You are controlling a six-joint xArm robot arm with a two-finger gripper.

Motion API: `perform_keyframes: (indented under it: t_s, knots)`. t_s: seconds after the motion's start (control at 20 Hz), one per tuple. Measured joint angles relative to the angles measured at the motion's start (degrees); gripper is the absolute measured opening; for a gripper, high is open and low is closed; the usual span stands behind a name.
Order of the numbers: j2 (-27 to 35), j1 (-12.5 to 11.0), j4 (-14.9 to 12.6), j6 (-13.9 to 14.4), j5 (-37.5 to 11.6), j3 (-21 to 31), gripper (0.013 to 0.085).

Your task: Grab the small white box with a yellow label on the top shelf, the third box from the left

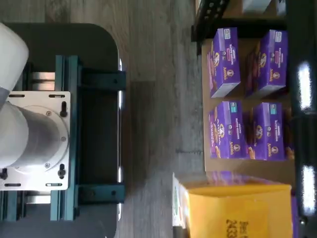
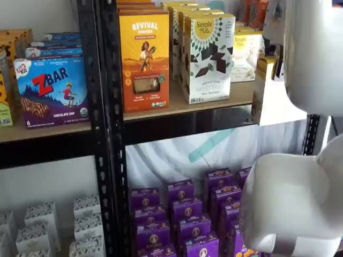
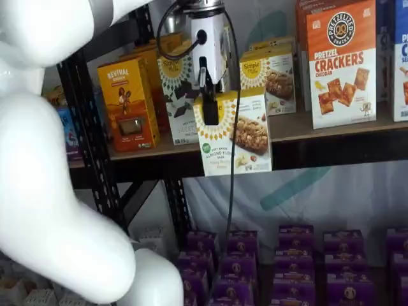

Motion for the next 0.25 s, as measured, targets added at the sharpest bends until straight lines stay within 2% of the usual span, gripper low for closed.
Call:
perform_keyframes:
  t_s: [0.25]
  knots:
    - [-2.2,-0.26,-0.26,-0.31,0.29,2.29,0.037]
